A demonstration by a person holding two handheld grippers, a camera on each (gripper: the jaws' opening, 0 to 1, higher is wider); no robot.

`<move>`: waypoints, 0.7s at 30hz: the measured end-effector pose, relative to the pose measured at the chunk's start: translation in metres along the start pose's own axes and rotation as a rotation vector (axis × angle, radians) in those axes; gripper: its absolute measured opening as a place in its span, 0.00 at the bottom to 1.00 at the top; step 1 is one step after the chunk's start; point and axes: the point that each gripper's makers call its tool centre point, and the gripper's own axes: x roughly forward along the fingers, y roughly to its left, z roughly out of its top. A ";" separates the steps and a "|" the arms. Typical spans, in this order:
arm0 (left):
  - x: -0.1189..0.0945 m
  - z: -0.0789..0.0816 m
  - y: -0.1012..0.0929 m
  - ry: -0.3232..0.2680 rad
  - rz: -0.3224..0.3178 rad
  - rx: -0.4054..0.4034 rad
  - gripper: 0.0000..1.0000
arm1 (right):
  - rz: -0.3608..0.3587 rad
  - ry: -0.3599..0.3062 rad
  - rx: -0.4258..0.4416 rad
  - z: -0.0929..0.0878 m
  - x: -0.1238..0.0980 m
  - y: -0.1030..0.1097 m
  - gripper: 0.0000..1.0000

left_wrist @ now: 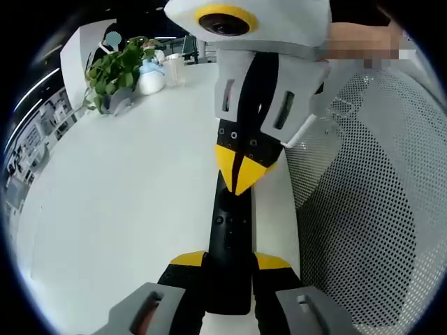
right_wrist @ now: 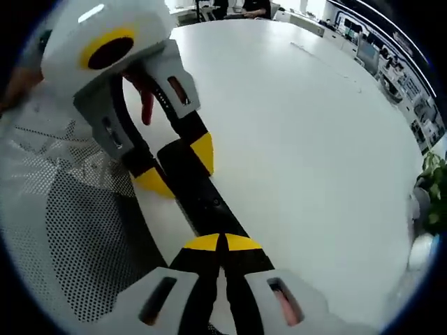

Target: Press the specified remote control buttons in sequence, fully releasing each button before pressing the next.

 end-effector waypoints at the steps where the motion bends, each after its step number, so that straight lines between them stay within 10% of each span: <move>1: 0.000 0.000 0.000 -0.001 0.000 -0.001 0.25 | 0.004 0.000 0.003 0.000 0.000 -0.001 0.00; 21: 0.001 0.002 -0.001 -0.028 0.003 -0.002 0.25 | 0.012 -0.022 0.170 -0.002 -0.001 -0.003 0.00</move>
